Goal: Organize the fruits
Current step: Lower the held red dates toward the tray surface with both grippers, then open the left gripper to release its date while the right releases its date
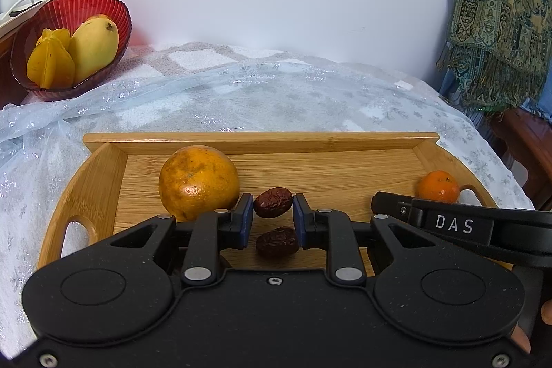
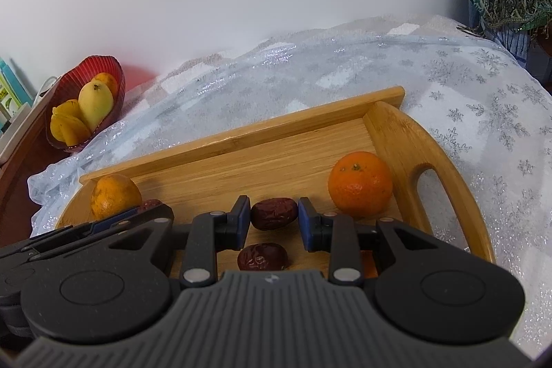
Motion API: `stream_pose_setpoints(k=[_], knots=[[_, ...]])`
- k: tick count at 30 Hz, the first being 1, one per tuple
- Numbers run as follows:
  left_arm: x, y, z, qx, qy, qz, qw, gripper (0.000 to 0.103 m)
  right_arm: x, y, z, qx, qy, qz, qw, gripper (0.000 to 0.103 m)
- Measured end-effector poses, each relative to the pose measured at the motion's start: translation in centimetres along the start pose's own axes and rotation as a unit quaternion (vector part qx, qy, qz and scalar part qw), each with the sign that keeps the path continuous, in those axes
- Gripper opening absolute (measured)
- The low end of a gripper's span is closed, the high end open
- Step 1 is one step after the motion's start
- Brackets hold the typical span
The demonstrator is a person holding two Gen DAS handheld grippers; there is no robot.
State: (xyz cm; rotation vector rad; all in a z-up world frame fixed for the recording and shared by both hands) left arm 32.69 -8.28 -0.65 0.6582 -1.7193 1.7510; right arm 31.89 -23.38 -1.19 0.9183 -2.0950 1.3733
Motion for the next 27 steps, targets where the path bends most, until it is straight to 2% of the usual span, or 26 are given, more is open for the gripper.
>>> stream_pose_setpoints(k=[12, 17, 27], knots=[[-0.04, 0.01, 0.06, -0.001, 0.000, 0.000, 1.0000, 0.027, -0.03, 0.03, 0.00, 0.001, 0.000, 0.000, 1.000, 0.037], [0.01, 0.00, 0.14, -0.001, 0.003, 0.000, 1.0000, 0.032, 0.05, 0.06, -0.04, 0.000, -0.002, 0.003, 1.000, 0.041], [0.60, 0.21, 0.58, -0.017, 0.005, 0.006, 0.9998, 0.039, 0.48, -0.08, -0.04, 0.005, -0.002, 0.015, 1.000, 0.043]])
Point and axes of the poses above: each gripper's, at about its wrist camera, not at the fingertips, and x roughly against the way its jaws point, z to its right, y to its underside, the point moved 8 cm from there along -x, roughly the way its jaws point, and after that the axes turned 9 degrees about -y, right-handed, at the moved point
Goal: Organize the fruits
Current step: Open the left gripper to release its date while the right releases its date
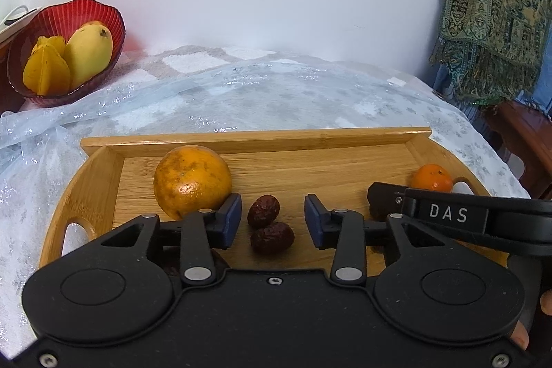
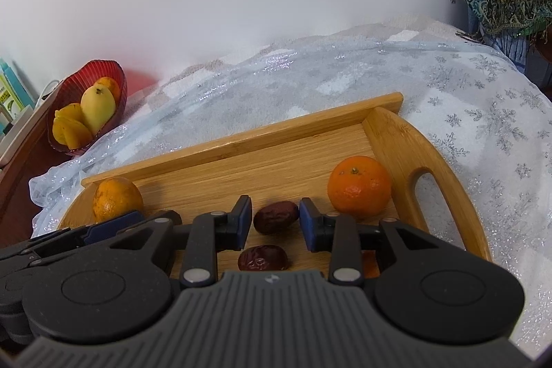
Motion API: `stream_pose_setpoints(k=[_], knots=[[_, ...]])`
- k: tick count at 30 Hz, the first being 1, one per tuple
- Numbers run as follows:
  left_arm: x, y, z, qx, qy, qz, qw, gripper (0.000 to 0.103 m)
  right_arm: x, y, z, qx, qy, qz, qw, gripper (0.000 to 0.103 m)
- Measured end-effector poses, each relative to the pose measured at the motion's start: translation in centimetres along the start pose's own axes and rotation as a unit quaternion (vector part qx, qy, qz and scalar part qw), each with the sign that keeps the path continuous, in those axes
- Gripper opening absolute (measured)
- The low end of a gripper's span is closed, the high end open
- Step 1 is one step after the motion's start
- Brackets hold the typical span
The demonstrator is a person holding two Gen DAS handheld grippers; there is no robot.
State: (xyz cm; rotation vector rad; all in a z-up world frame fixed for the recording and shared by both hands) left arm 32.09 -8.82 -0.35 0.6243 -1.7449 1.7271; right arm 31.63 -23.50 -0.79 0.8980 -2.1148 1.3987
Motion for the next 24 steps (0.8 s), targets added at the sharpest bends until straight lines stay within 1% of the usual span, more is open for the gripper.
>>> stream_pose_setpoints(k=[7, 9, 16, 20, 24], knots=[[0.6, 0.0, 0.0, -0.003, 0.004, 0.004, 1.0000, 0.043, 0.3, -0.1, -0.1, 0.005, 0.000, 0.008, 1.000, 0.051], [0.8, 0.0, -0.1, 0.000, 0.004, 0.006, 1.0000, 0.044, 0.5, -0.1, -0.1, 0.008, 0.000, 0.012, 1.000, 0.057], [2.2, 0.3, -0.4, 0.006, 0.007, 0.018, 0.9998, 0.049, 0.9, -0.1, -0.4, 0.024, 0.003, 0.022, 0.999, 0.061], [2.9, 0.2, -0.8, 0.010, 0.004, 0.028, 0.9996, 0.053, 1.4, -0.1, -0.7, 0.026, -0.001, 0.031, 0.999, 0.063], [3.4, 0.2, -1.1, 0.008, -0.005, 0.036, 0.9993, 0.055, 2.1, -0.2, -1.1, 0.038, 0.000, 0.042, 0.998, 0.066]])
Point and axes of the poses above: each gripper's, at about its wrist camera, not at the fingertips, and x roughly against the way its jaws point, z to its right, y to its underside, the point moved 8 cm from there along -x, roughly the way its jaws point, and after that the axes turned 9 degrees about -y, right-handed, at the moved point
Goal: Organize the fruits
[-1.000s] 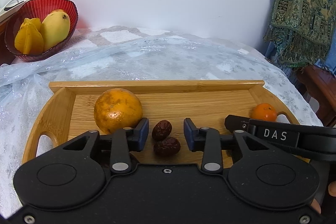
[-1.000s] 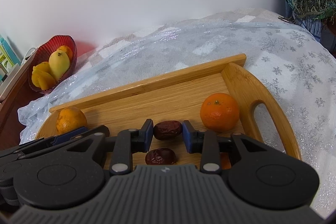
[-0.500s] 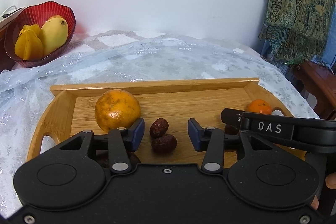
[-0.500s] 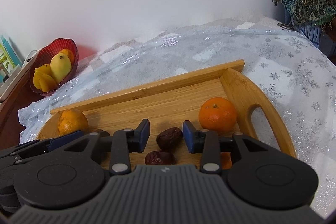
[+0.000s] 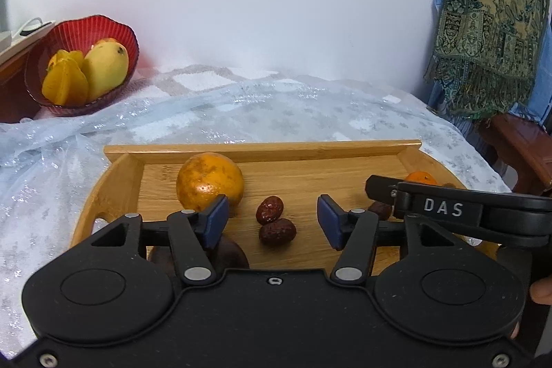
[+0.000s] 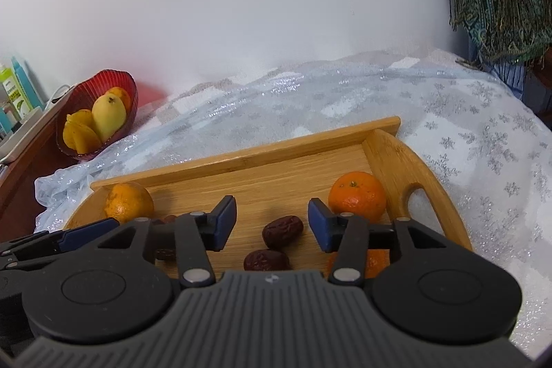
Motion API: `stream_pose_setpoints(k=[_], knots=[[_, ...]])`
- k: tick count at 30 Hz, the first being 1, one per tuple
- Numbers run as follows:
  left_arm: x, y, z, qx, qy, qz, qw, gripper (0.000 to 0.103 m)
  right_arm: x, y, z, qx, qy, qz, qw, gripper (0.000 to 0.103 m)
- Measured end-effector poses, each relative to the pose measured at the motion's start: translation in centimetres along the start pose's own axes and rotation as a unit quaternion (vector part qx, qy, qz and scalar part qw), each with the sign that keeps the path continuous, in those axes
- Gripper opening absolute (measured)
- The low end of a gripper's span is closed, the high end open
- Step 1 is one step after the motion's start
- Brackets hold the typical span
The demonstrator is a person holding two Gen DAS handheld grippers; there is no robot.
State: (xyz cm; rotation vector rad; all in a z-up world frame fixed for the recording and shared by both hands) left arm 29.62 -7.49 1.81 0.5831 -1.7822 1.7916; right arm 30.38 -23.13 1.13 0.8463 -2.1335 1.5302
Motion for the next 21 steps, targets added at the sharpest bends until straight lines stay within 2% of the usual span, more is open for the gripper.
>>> stream_pose_setpoints(k=[12, 14, 18, 21], knots=[[2.2, 0.6, -1.2, -0.007, -0.010, 0.016, 0.9998, 0.070, 2.6, -0.2, -1.1, 0.041, 0.009, 0.041, 0.998, 0.078], [2.8, 0.8, -1.2, -0.011, -0.010, 0.021, 0.9997, 0.078, 3.1, -0.2, -1.3, 0.046, 0.008, 0.049, 0.998, 0.082], [3.8, 0.7, -1.1, -0.015, -0.007, 0.031, 0.9994, 0.081, 4.0, 0.1, -1.6, 0.051, 0.009, 0.064, 0.997, 0.086], [4.2, 0.8, -1.2, -0.013, -0.009, 0.033, 0.9993, 0.088, 4.6, 0.1, -1.6, 0.049, 0.009, 0.075, 0.996, 0.089]])
Point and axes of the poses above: each gripper's, at about its wrist camera, not at the fingertips, and x roughly against the way its jaws point, z to its right, y to its underside, the point moved 8 cm from there along -x, roughly the way its jaws point, and after that the axes turned 9 degrees about -y, right-handed, at the moved point
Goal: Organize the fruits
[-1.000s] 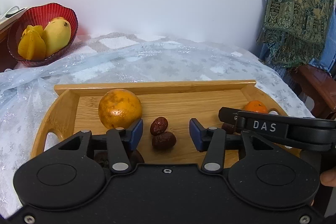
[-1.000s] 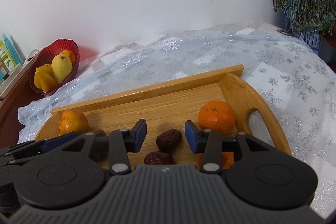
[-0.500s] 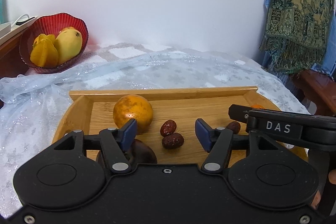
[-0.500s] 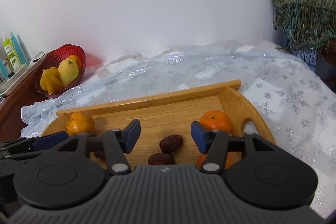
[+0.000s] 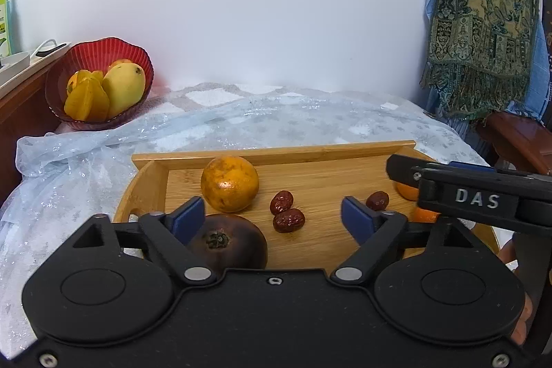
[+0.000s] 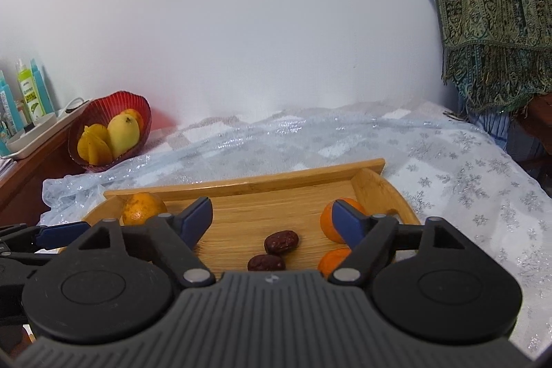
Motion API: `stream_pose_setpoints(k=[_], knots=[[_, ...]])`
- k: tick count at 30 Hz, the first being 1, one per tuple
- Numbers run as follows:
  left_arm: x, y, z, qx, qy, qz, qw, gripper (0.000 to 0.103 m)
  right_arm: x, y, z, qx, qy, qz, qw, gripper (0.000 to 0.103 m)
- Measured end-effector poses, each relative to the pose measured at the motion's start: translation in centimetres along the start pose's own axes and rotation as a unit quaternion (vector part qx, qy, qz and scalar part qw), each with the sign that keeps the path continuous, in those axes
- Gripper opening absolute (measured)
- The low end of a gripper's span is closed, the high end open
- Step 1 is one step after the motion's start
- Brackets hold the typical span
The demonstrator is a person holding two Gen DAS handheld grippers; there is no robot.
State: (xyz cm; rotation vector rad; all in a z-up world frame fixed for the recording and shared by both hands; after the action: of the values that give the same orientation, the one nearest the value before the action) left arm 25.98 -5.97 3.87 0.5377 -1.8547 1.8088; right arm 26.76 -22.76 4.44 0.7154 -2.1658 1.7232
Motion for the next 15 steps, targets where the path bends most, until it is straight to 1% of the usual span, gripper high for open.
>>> stream_pose_setpoints(k=[3, 4, 7, 10, 11, 15], knots=[[0.4, 0.2, -0.3, 0.007, -0.002, 0.000, 1.0000, 0.091, 0.6, -0.2, 0.2, -0.006, 0.000, 0.011, 1.000, 0.090], [0.5, 0.2, -0.3, 0.008, -0.003, 0.000, 1.0000, 0.093, 0.8, -0.2, 0.3, -0.008, -0.001, 0.014, 1.000, 0.091], [0.6, 0.3, -0.5, 0.009, -0.008, 0.002, 0.9999, 0.094, 1.2, -0.3, 0.5, -0.014, -0.001, 0.022, 1.000, 0.093], [0.9, 0.4, -0.4, 0.007, -0.012, 0.003, 0.9999, 0.099, 1.6, -0.3, 0.6, -0.018, -0.004, 0.028, 0.999, 0.100], [1.0, 0.4, -0.4, 0.006, -0.012, 0.004, 0.9999, 0.099, 1.8, -0.4, 0.6, -0.017, -0.005, 0.032, 0.999, 0.103], [1.4, 0.5, -0.5, 0.003, -0.015, 0.009, 0.9998, 0.101, 2.4, -0.4, 0.2, -0.001, -0.002, 0.042, 0.999, 0.103]])
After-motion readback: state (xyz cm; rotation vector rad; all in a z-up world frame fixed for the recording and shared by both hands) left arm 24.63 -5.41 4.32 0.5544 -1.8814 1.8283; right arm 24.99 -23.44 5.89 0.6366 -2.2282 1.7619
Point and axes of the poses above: each gripper's, at about its wrist camera, not at the fingertips, and x roughly against the way its jaws point, z to its right, y to its underside, the point moved 8 cm from there along -x, roughly the way its jaws point, and after that the axes turned 9 degrees about -y, right-handed, at the moved point
